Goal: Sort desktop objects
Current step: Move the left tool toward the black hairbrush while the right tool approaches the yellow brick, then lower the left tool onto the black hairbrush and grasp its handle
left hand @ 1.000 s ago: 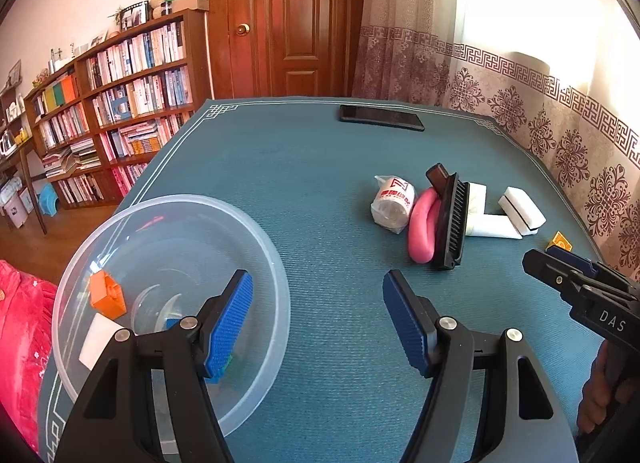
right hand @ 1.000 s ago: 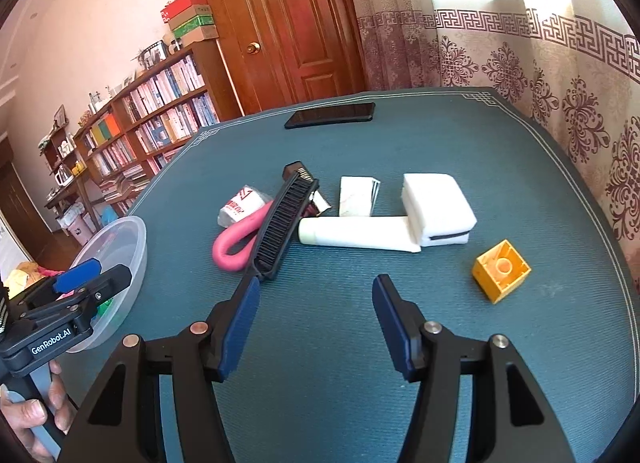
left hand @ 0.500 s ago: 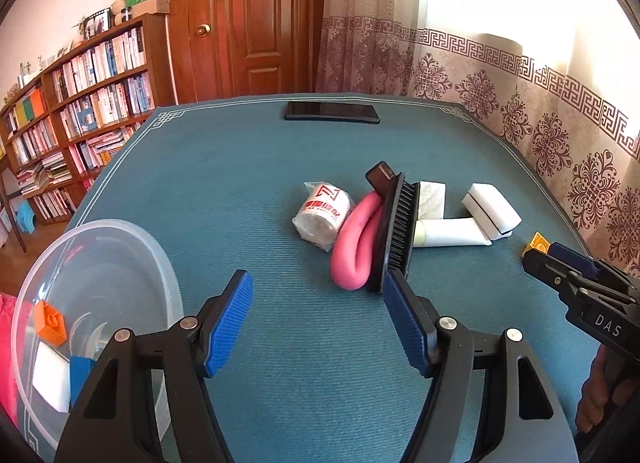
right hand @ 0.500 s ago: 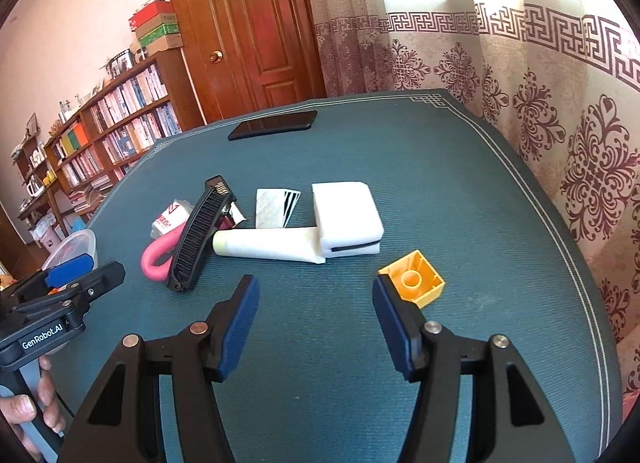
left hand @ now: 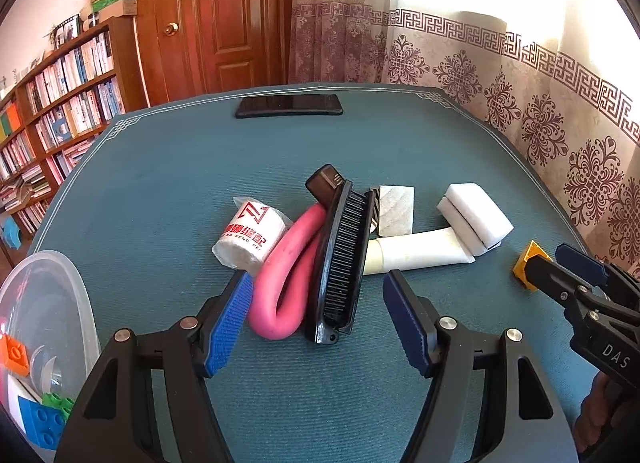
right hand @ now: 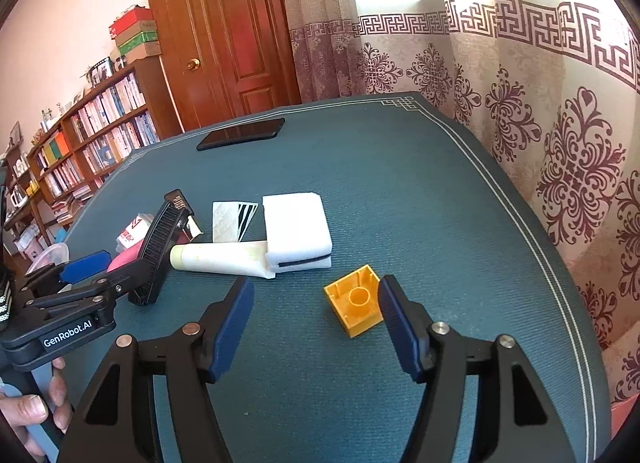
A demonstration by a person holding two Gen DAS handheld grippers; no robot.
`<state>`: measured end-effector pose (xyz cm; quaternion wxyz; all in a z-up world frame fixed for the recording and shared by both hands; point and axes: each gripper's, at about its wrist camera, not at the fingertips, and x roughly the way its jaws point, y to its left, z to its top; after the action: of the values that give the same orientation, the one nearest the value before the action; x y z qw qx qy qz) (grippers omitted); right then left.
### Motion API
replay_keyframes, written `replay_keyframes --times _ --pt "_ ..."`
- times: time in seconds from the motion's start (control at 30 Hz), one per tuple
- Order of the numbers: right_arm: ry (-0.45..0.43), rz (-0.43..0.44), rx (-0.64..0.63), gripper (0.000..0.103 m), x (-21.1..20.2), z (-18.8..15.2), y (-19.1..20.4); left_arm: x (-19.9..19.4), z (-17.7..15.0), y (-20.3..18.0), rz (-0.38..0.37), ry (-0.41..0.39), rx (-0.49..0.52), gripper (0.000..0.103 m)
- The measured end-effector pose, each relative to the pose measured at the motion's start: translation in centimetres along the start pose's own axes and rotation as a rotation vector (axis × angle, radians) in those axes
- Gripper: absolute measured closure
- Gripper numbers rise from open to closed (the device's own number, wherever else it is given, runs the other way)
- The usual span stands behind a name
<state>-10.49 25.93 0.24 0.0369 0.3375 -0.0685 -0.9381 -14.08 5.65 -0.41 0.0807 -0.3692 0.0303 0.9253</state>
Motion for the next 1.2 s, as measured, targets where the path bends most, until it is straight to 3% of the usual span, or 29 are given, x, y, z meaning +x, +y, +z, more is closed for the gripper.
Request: replay_keyframes --times 0.5,0.73,1.07,1.2 --pt "0.012 -0.032 0.008 0.034 1.1 -0.2 -0.8 3.0 1.6 -0.8 0.055 -0.012 0.046 0.032" --pt "0.002 -0.046 0.032 0.033 1.3 -0.2 -1.5 3.2 1.4 -0.1 0.019 -0.038 0.033 0.032" --pt "-0.016 -0.061 0.065 0.033 1.2 -0.1 -2.1 2.6 0.9 0.2 0.024 -0.062 0.039 0.048" --pt "-0.011 -0.062 0.076 0.033 1.3 -0.2 -2.3 2.3 0.6 0.4 0.028 -0.069 0.031 0.049"
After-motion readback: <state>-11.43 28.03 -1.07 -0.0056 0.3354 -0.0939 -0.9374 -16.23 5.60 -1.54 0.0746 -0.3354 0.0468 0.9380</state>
